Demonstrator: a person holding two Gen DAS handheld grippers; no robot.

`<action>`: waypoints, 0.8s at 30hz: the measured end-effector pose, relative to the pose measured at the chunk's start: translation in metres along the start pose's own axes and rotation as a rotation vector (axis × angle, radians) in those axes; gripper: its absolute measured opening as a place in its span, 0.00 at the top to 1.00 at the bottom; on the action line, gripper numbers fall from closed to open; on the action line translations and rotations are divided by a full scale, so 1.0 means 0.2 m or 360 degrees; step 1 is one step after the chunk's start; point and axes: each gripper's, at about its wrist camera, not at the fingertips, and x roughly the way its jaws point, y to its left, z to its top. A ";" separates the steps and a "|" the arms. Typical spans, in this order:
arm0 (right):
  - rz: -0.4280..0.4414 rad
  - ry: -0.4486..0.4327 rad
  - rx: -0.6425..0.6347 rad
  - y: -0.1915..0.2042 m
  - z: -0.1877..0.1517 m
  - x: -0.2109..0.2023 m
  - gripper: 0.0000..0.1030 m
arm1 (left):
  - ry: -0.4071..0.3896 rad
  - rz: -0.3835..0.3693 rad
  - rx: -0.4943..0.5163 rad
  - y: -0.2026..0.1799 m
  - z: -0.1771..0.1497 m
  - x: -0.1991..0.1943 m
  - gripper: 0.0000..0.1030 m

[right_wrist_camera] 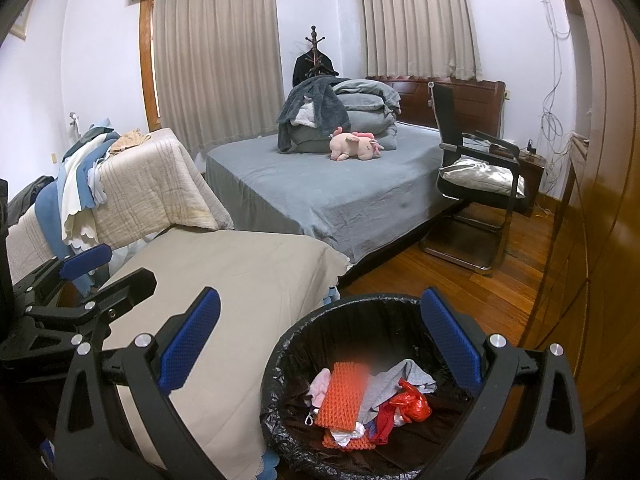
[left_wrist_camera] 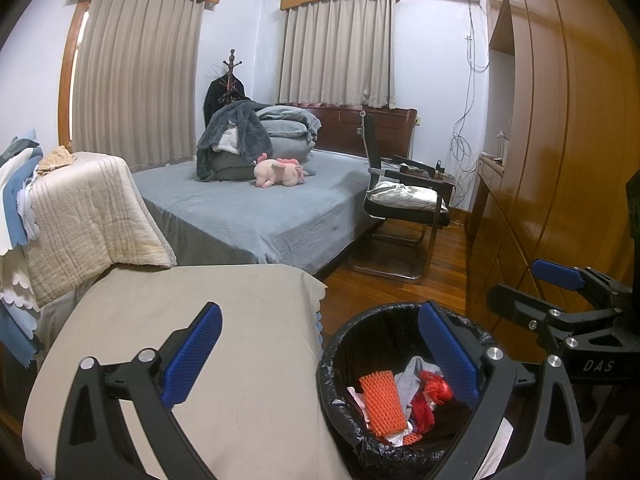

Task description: Collect trash

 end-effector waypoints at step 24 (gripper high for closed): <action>0.0001 0.0012 0.0002 0.01 -0.03 0.02 0.05 | 0.0015 0.0001 -0.0002 0.02 -0.01 0.00 0.06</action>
